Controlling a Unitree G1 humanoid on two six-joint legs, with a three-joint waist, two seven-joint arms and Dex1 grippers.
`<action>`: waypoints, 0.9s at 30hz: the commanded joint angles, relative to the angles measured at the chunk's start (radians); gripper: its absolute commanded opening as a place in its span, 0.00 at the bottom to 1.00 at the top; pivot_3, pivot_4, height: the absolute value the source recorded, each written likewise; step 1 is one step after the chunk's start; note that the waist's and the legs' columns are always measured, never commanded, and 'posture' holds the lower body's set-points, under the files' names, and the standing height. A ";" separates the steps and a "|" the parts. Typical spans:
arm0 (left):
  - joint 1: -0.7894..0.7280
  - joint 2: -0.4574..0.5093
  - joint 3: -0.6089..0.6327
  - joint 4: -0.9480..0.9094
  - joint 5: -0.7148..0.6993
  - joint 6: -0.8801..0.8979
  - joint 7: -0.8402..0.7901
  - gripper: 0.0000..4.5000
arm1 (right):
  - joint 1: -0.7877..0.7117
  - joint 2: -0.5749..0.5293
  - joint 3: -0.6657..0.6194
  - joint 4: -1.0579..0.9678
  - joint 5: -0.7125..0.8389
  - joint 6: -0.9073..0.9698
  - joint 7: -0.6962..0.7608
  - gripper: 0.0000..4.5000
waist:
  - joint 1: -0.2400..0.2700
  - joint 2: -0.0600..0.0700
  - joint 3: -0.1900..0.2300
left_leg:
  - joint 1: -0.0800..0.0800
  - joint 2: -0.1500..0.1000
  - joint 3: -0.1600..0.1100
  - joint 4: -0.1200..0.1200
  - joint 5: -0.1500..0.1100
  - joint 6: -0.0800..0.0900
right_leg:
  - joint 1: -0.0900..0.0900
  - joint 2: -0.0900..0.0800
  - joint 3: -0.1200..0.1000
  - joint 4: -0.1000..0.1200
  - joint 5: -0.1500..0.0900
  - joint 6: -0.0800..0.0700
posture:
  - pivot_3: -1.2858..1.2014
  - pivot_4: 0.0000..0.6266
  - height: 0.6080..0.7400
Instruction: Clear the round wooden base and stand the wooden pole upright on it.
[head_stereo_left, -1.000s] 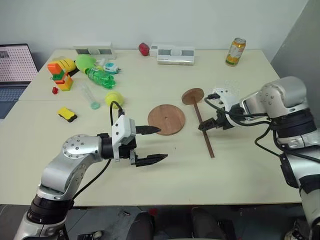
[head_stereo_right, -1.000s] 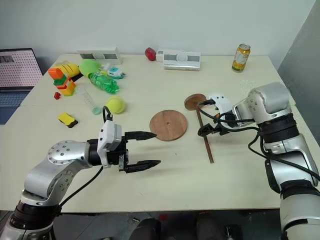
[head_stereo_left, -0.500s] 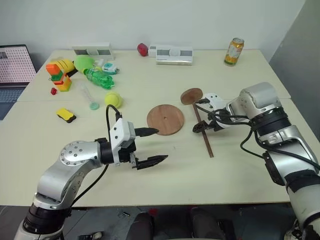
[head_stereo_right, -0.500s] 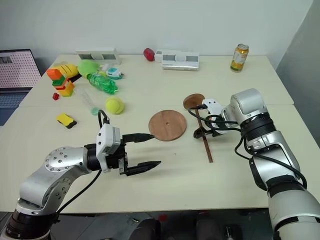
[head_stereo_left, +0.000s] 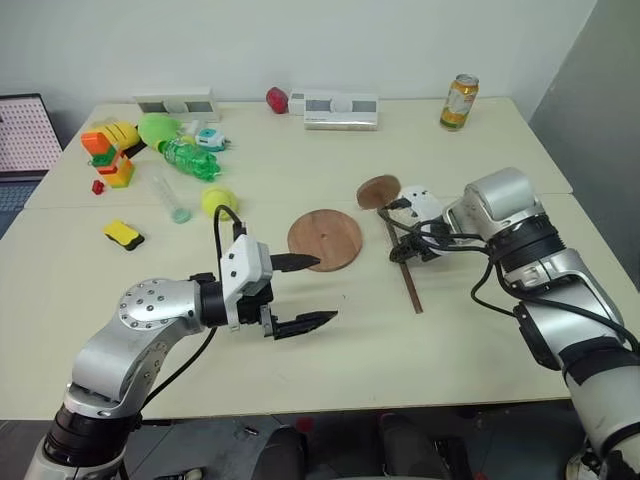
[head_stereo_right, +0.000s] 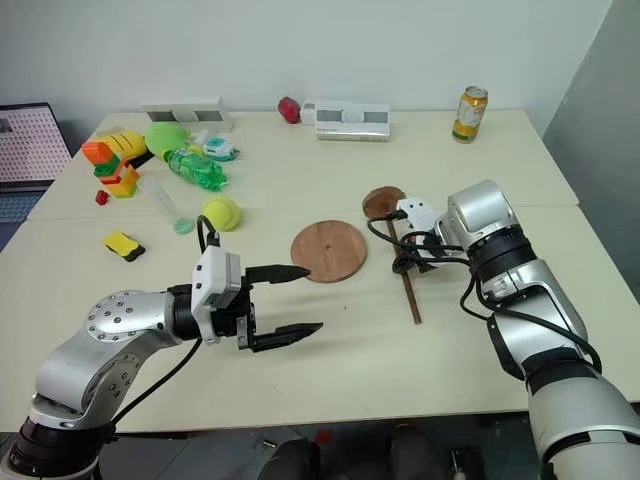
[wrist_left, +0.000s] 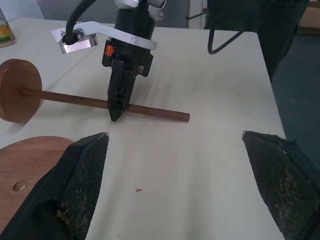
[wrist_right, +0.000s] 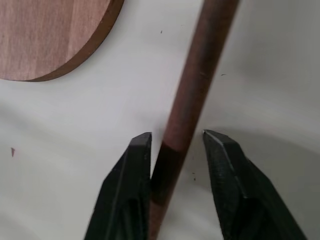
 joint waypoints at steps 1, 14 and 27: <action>-0.017 0.003 0.003 -0.007 -0.008 -0.009 -0.003 1.00 | -0.002 0.013 -0.012 0.007 -0.010 -0.013 0.029 0.12 | 0.000 0.000 0.000 | 0.000 0.000 0.000 0.000 0.000 0.000 | 0.000 0.000 0.000 0.000 0.000 0.000 | 0.52 0.24 1.00; 0.029 0.014 0.018 0.033 0.040 -0.086 -0.028 1.00 | -0.043 0.006 -0.062 0.003 -0.044 -0.118 0.098 0.06 | 0.000 0.000 0.000 | 0.000 0.000 0.000 0.000 0.000 0.000 | 0.000 0.000 0.000 0.000 0.000 0.000 | 0.52 0.24 1.00; 0.257 -0.243 0.156 -0.050 0.074 -0.134 0.362 1.00 | 0.249 0.423 -0.395 -0.590 -0.014 -0.877 -0.246 0.06 | 0.006 -0.002 -0.002 | -0.001 0.002 -0.002 0.000 0.000 0.000 | 0.000 -0.004 -0.001 0.000 0.000 0.000 | 0.52 0.24 1.00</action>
